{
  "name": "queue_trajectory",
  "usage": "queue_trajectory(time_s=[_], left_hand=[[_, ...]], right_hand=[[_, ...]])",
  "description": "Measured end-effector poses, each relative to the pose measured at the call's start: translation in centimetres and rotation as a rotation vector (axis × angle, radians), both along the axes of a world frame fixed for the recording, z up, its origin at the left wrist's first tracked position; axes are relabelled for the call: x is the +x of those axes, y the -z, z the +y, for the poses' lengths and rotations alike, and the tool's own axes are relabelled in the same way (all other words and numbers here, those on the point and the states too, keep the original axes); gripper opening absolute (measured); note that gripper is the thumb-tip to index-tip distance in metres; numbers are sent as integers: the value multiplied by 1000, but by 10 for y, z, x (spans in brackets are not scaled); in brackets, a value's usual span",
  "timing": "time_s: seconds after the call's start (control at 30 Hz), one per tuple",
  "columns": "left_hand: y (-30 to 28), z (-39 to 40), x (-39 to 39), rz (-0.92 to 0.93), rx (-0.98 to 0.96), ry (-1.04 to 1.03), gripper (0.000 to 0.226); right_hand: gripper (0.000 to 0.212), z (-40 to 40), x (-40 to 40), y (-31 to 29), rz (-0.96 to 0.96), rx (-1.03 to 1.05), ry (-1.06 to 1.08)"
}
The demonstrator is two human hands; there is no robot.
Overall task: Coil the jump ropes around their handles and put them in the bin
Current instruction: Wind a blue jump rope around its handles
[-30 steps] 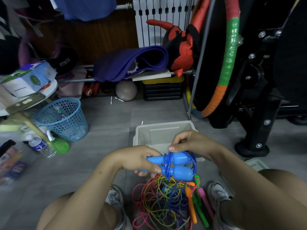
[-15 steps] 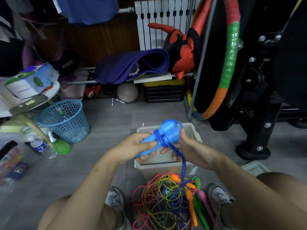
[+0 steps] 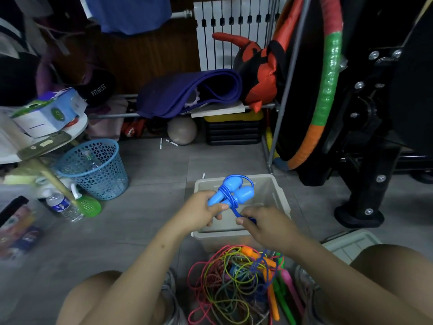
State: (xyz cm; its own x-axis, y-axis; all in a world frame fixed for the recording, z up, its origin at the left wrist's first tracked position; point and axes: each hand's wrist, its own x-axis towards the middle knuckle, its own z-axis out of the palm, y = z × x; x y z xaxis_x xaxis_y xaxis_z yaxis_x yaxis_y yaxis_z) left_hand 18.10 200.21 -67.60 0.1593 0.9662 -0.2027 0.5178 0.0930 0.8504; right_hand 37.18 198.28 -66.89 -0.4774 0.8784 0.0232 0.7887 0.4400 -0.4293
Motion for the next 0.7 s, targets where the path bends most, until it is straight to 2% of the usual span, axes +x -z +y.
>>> queue_trajectory(time_s=[0.1, 0.33, 0.5, 0.57, 0.63, 0.7], left_hand=[[7, -1, 6, 176, 29, 71, 5], [5, -8, 20, 471, 60, 286, 32], [-3, -11, 19, 525, 48, 375, 29], [-3, -14, 21, 499, 8, 434, 33], [-5, -16, 22, 431, -33, 453, 36], [-8, -15, 19, 373, -55, 459, 35]], right_hand=[[30, 0, 1, -5, -70, 56, -41], [27, 5, 2, -12, -73, 61, -38], [36, 12, -1, -26, -160, 108, -9], [53, 19, 1, -32, -164, 64, 31], [57, 26, 5, -30, -97, -1, 18], [53, 32, 10, -24, 63, -122, 3]])
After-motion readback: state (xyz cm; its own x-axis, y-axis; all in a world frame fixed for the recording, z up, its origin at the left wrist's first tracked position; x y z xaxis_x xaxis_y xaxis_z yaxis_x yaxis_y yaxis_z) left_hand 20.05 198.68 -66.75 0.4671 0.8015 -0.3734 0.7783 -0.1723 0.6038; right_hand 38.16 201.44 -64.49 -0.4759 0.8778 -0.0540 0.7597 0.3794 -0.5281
